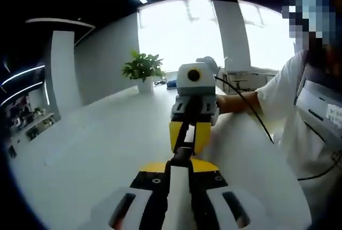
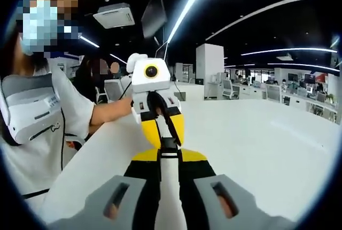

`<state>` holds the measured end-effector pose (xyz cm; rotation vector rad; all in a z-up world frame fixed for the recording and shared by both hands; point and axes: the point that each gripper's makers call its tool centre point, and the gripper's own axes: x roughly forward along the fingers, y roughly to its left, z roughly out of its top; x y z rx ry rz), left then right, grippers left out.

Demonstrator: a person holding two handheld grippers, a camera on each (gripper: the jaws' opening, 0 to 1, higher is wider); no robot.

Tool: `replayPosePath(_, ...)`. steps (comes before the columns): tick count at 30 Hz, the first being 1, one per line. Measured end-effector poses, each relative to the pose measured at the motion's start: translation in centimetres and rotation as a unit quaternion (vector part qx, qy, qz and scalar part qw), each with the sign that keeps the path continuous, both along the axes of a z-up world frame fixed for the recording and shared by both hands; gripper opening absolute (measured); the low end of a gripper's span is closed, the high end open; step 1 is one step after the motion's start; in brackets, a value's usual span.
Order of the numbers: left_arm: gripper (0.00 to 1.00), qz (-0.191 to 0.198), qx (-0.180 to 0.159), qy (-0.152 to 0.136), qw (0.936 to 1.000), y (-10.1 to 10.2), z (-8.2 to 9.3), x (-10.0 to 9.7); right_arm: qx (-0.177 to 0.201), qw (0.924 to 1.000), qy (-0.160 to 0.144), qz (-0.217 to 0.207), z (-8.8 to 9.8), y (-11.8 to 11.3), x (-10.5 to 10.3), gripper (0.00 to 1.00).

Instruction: Snap the two parts of the plastic buckle together until the buckle closes and remains connected.

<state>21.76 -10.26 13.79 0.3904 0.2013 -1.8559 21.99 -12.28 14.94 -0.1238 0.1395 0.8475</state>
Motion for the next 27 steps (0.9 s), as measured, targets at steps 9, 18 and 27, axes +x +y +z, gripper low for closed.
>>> replayPosePath(9,0.14,0.046,-0.021,0.018,0.9985,0.5,1.2,2.6,0.008,0.9998,-0.008,0.018,0.1,-1.4,1.2,0.09)
replayPosePath(18,0.14,0.118,-0.061,0.047,0.9901,1.0,2.9,6.2,0.023,0.9994,-0.010,0.024,0.5,-3.1,3.6,0.09)
replayPosePath(27,0.15,0.181,-0.099,0.073,0.9758,1.3,4.3,9.2,0.028,0.9995,-0.012,0.008,0.8,-5.4,7.7,0.09)
